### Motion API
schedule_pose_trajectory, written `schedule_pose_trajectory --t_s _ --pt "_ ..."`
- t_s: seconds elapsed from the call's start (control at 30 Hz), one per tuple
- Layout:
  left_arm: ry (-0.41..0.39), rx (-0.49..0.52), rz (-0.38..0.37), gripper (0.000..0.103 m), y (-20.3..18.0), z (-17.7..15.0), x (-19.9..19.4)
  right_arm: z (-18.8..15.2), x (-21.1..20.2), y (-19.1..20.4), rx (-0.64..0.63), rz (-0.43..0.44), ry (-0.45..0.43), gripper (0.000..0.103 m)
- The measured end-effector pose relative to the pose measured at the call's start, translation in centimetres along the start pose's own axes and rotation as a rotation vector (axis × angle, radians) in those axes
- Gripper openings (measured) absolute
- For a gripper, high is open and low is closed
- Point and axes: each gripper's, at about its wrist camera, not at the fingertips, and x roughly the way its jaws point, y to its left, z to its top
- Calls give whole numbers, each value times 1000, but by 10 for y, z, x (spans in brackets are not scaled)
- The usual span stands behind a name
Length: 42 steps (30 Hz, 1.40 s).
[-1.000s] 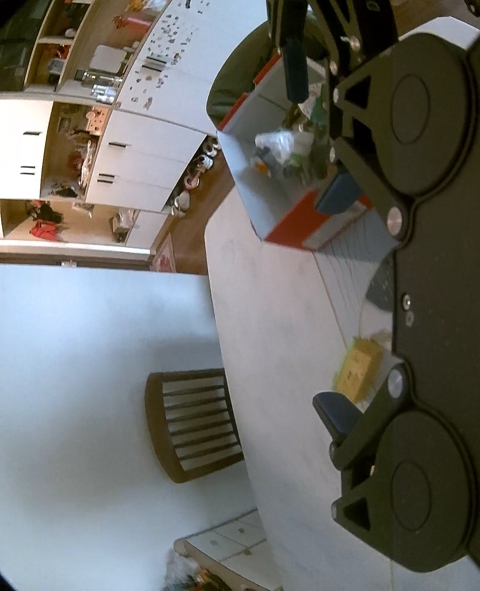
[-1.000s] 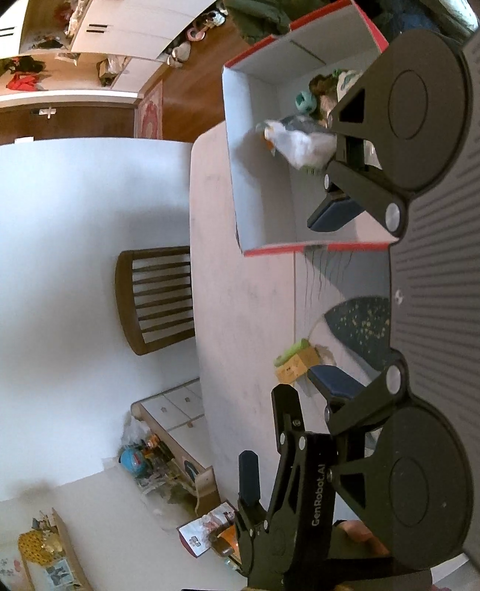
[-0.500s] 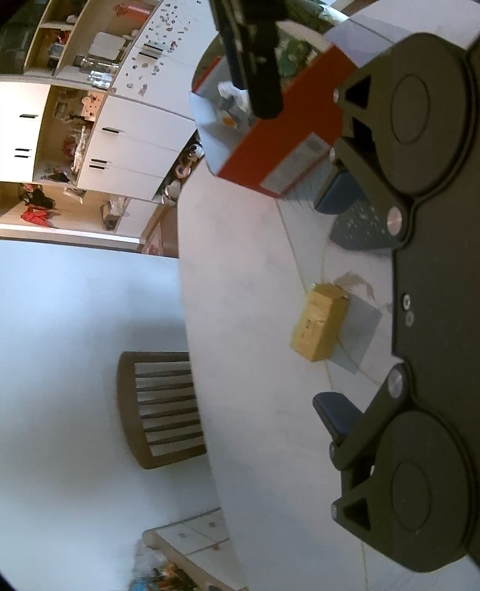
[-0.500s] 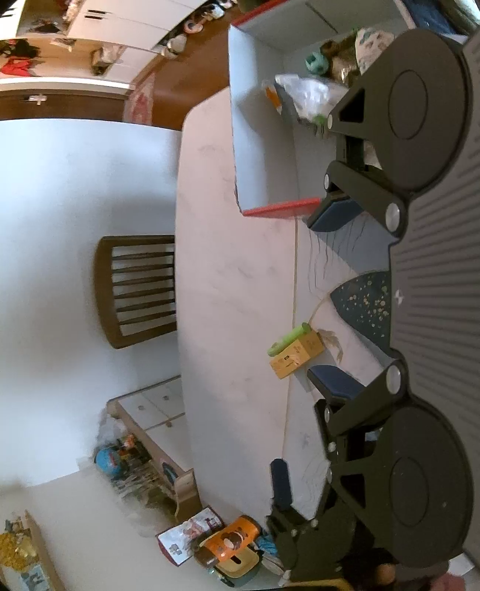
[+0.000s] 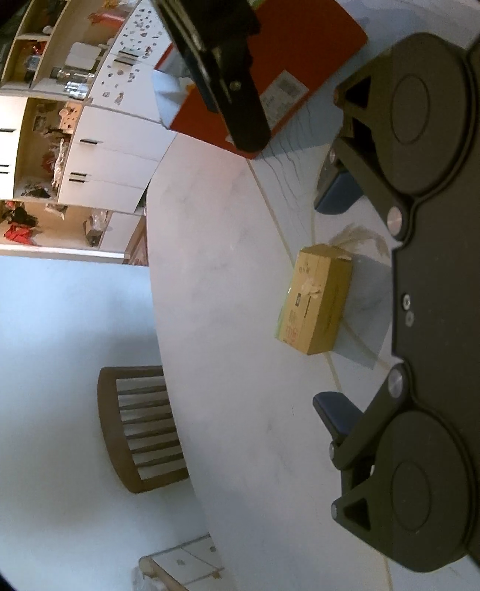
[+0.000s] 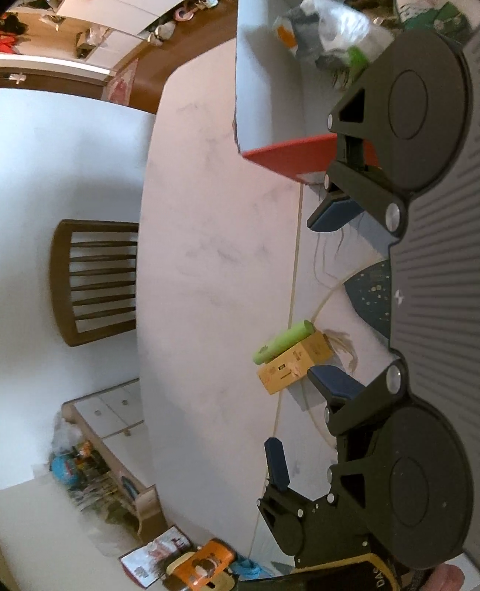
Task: Organize objects
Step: 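Withdraw both tools from the shoebox back toward the yellow box and green cylinder, then grasp the lime-green cylinder with the right tool while the left tool grasps the yellow box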
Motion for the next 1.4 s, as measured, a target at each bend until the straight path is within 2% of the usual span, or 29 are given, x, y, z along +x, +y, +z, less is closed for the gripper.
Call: schedule_pose_trajectory --t_s 0.2,0.33,0.57,0.7,0.97,1.23,1.4 --pt "9 19 -13 99 4 0 22 7 23 2 -19 -1 32 79" --pt "16 30 -17 91 7 -2 32 12 36 3 -34 -4 47 79" --pt "2 37 -58 85 8 -2 39 17 58 3 -39 -7 82 79" --pt "-3 31 -72 76 10 -2 39 20 68 7 -52 -5 94 79" --pt "-13 1 -80 72 20 -3 38 27 86 10 -60 5 108 79" --pt "-16 -60 -51 71 39 -14 25 29 107 15 -75 28 141 79" --pt "-9 -81 -30 71 48 -21 15 29 118 23 -112 42 163 65"
